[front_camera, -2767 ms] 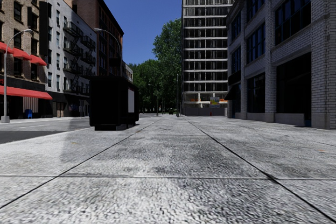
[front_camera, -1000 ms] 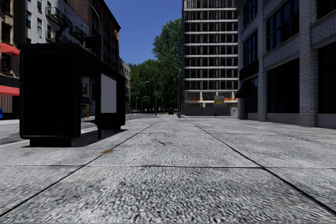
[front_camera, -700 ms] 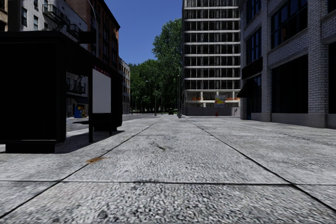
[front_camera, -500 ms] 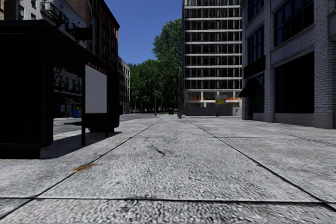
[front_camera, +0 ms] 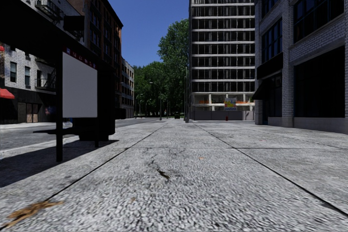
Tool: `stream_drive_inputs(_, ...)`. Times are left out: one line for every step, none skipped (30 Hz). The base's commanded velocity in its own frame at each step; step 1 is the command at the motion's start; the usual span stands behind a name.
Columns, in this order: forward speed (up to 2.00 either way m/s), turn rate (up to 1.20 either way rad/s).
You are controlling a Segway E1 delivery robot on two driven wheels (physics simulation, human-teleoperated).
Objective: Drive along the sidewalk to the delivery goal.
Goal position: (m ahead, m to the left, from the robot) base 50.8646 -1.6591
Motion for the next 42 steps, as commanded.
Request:
stream_drive_inputs(2.0,0.0)
stream_drive_inputs(2.0,0.0)
stream_drive_inputs(2.0,0.0)
stream_drive_inputs(2.0,0.0)
stream_drive_inputs(2.0,0.0)
stream_drive_inputs(2.0,0.0)
stream_drive_inputs(2.0,0.0)
stream_drive_inputs(2.0,0.0)
stream_drive_inputs(2.0,0.0)
stream_drive_inputs(2.0,0.0)
stream_drive_inputs(2.0,0.0)
stream_drive_inputs(2.0,0.0)
stream_drive_inputs(2.0,0.0)
stream_drive_inputs(2.0,0.0)
stream_drive_inputs(2.0,0.0)
stream_drive_inputs(2.0,0.0)
stream_drive_inputs(2.0,0.0)
stream_drive_inputs(2.0,0.0)
stream_drive_inputs(2.0,0.0)
stream_drive_inputs(2.0,0.0)
stream_drive_inputs(2.0,0.0)
stream_drive_inputs(2.0,0.0)
stream_drive_inputs(2.0,0.0)
stream_drive_inputs(2.0,0.0)
stream_drive_inputs(2.0,0.0)
stream_drive_inputs(2.0,0.0)
stream_drive_inputs(2.0,0.0)
stream_drive_inputs(2.0,0.0)
stream_drive_inputs(2.0,0.0)
stream_drive_inputs(2.0,0.0)
stream_drive_inputs(2.0,0.0)
stream_drive_inputs(2.0,0.0)
stream_drive_inputs(2.0,0.0)
stream_drive_inputs(2.0,0.0)
stream_drive_inputs(2.0,0.0)
stream_drive_inputs(2.0,0.0)
stream_drive_inputs(2.0,0.0)
stream_drive_inputs(2.0,0.0)
stream_drive_inputs(2.0,0.0)
stream_drive_inputs(2.0,0.0)
stream_drive_inputs(2.0,0.0)
stream_drive_inputs(2.0,0.0)
